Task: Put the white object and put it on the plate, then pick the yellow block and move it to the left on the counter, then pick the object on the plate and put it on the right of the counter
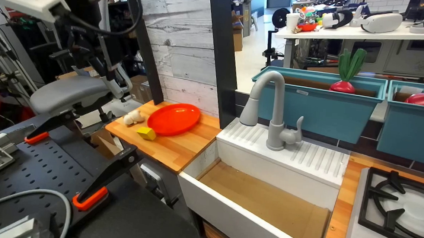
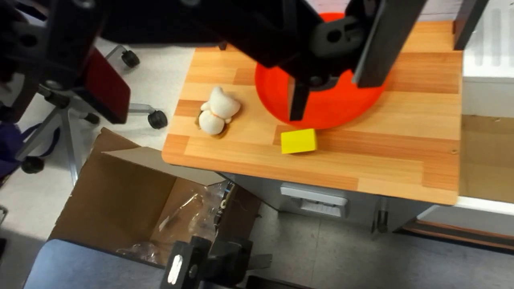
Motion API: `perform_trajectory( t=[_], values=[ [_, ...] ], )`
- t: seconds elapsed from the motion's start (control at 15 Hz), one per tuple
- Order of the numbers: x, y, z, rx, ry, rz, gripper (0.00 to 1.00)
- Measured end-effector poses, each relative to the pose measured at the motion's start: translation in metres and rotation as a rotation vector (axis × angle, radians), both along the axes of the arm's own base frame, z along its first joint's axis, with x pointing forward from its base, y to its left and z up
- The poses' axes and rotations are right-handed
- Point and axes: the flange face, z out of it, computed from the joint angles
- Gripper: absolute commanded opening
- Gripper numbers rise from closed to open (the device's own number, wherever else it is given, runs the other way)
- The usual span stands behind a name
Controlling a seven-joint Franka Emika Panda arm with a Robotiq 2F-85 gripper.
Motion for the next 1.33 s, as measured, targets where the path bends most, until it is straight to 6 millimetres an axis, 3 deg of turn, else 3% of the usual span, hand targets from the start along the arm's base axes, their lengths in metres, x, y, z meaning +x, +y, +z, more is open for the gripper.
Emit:
perform_trajectory(
  t=[0.4, 0.87, 1.13, 1.27, 1.33],
  values=[
    [0.031, 0.064, -0.079, 0.052, -0.01, 0.002, 1.0],
    [0.064, 0.09, -0.168, 0.049, 0.008, 0.0, 1.0],
    [0.071, 0.103, -0.203, 0.037, 0.034, 0.01, 1.0],
    [0.075, 0.11, -0.212, 0.034, 0.033, 0.016, 0.72],
    [0.077, 0.113, -0.215, 0.033, 0.031, 0.019, 0.65]
  ],
)
